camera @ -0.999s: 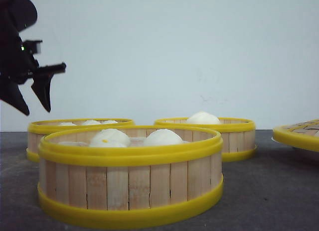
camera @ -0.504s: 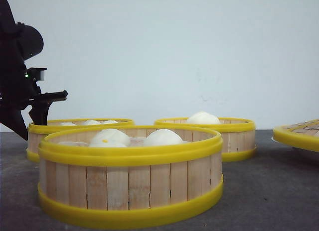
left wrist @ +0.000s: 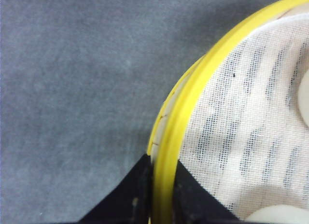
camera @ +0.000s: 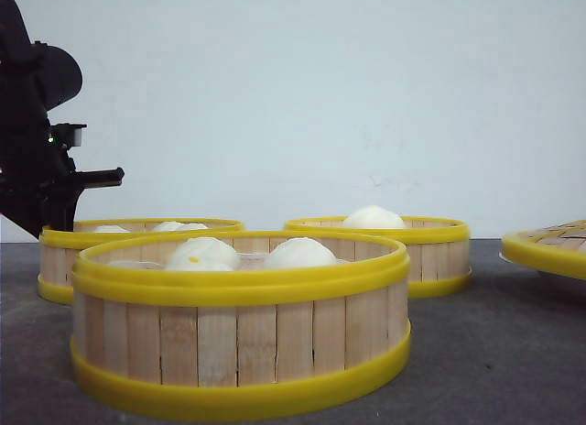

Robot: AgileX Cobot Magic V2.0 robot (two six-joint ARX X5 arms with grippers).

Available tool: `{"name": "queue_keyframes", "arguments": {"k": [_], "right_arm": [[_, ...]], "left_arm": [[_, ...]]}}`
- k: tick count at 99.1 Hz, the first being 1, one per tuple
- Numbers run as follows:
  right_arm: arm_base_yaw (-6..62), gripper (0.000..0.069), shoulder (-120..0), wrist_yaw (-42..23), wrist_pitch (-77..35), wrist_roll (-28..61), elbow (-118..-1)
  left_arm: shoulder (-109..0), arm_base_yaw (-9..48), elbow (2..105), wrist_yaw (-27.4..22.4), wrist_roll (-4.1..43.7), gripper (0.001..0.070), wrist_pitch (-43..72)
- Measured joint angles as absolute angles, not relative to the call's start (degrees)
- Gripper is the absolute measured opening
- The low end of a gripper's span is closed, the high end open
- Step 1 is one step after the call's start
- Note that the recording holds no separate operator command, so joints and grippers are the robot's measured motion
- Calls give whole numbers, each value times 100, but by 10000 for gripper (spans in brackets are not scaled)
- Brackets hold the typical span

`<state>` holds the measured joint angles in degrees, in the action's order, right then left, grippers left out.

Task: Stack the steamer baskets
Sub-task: 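Reach the left gripper to the rim of the farther bun basket and grasp, then lift the basket with the left gripper and lower it onto the front basket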

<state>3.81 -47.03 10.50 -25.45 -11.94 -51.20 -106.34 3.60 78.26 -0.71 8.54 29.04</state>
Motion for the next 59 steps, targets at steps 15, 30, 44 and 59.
{"name": "queue_keyframes", "arguments": {"k": [15,30,44,59], "right_arm": [[381,453,-4703,1050,-2545,-1177,-5120],[381,453,-4703,1050,-2545,-1177,-5120],[381,453,-4703,1050,-2545,-1177,-5120],[381,453,-4683,1050,-2539,-1177,-5120]], "left_arm": [[-10468,316,8044,-368,858,23,3026],[-9644,294,8064,-502,832,23,3214],[-8761,305,8204,-711,703,23,3671],[-8084,432,8213,-777,502,23,4372]]}}
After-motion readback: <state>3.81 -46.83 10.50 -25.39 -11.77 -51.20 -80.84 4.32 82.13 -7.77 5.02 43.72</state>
